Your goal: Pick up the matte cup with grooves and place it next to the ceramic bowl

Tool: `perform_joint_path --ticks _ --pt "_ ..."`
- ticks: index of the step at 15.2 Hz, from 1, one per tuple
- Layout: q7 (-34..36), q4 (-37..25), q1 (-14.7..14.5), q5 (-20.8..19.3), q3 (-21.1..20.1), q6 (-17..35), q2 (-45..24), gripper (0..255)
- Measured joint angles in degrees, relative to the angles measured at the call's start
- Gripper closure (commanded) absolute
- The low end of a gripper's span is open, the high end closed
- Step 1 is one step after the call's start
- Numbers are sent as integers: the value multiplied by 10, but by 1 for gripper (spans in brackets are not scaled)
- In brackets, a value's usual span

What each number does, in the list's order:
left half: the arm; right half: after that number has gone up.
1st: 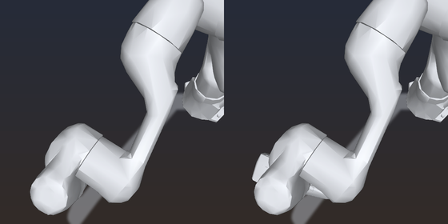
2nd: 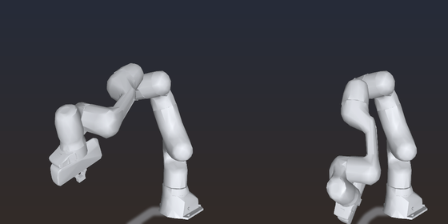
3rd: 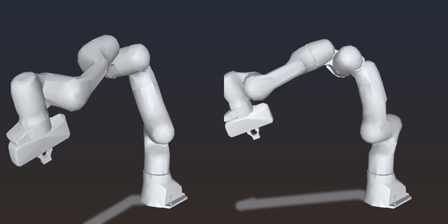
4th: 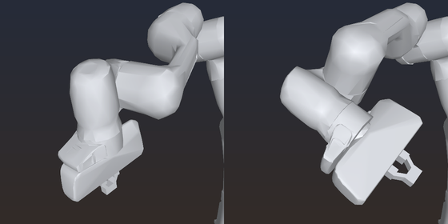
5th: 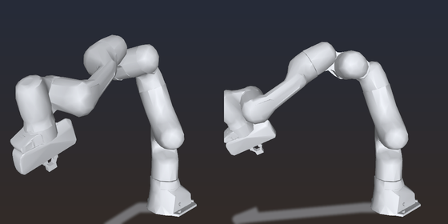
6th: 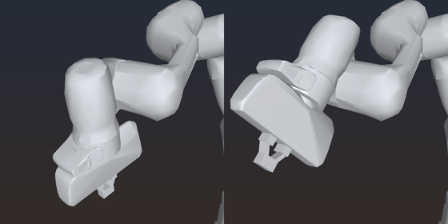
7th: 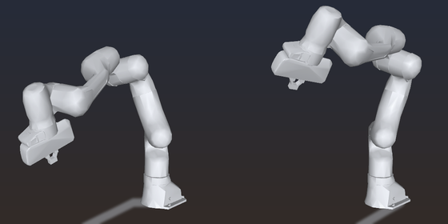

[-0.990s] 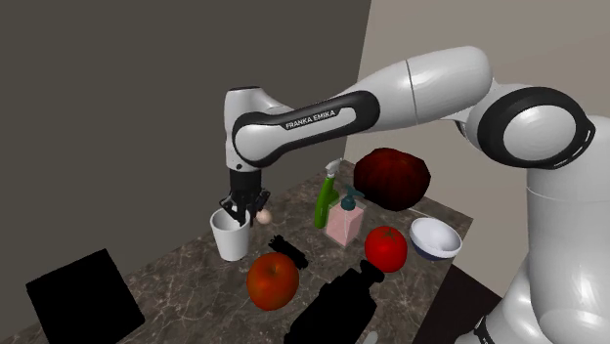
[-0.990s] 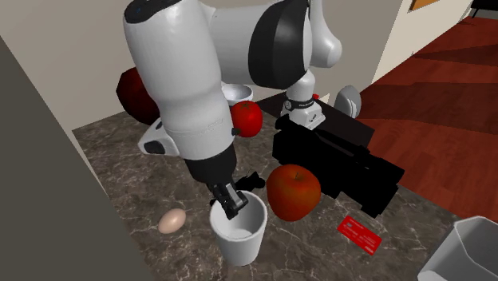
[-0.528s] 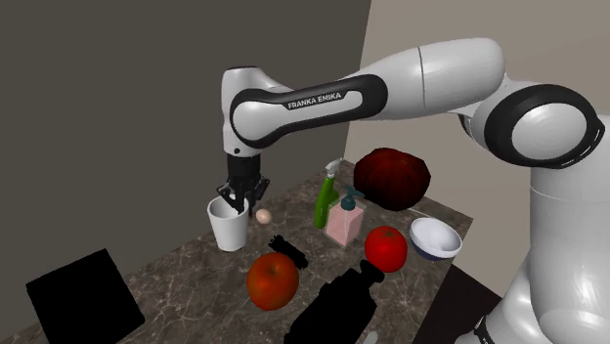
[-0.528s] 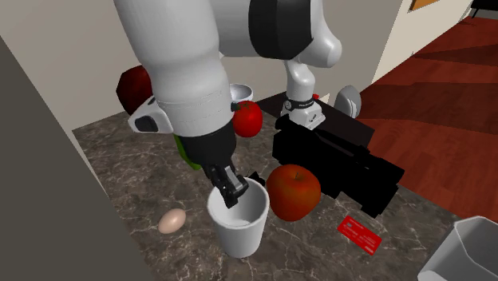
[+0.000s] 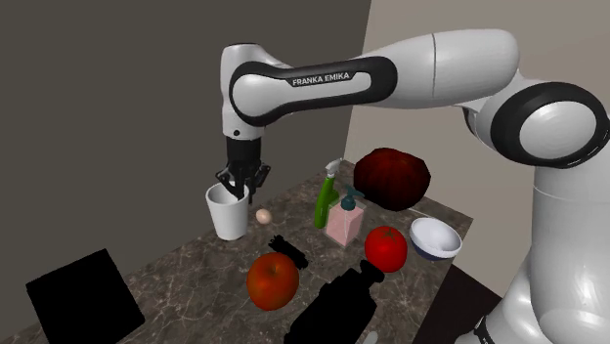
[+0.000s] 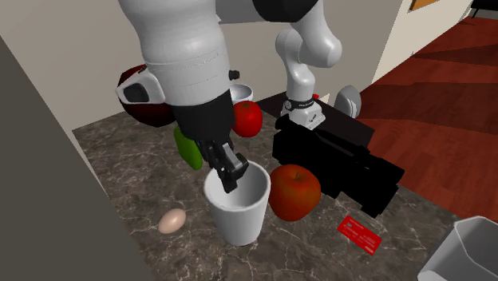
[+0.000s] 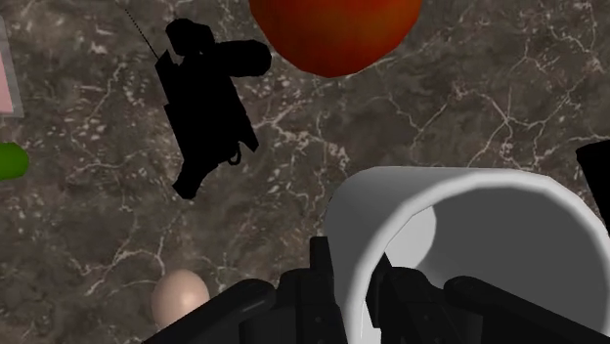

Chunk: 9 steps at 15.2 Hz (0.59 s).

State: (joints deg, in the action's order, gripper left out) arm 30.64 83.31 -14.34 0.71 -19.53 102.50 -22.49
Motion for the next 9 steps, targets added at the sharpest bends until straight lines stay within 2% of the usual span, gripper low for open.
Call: perform_joint_path --ticks 9 --pt "7 -77 -5 -2 -2 -73 -4 255"
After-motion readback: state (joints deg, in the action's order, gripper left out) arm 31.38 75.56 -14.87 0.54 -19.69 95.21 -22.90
